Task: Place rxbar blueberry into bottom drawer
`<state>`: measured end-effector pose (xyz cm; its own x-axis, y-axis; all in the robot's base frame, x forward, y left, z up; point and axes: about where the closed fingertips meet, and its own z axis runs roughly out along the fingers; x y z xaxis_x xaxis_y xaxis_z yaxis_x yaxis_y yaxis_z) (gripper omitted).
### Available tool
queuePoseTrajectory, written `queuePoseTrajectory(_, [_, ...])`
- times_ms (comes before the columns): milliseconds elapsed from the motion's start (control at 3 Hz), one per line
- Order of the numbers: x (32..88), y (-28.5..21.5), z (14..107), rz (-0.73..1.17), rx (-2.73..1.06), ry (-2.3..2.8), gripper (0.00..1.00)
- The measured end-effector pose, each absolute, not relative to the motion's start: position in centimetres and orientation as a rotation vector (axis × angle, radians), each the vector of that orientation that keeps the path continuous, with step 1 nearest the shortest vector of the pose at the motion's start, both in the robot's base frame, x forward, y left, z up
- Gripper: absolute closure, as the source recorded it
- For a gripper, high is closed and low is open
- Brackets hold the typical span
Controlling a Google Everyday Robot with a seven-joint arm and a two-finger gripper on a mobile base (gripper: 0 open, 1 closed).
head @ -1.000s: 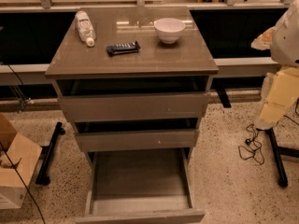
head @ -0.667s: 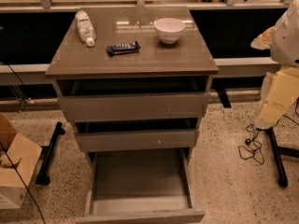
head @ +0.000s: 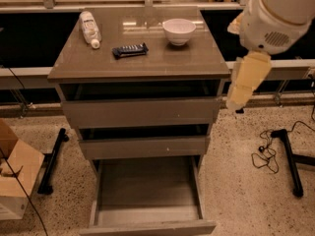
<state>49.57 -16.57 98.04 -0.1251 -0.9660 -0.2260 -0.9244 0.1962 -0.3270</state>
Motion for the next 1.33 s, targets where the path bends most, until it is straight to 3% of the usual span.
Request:
queuePoseTrajectory(1000, [63.8, -5.8, 98.6, 0.039, -1.89, 1.839, 0.0])
queuePoseTrajectory(1333, [63.7, -6.0, 99.1, 0.027, -1.879, 1.835, 0.0])
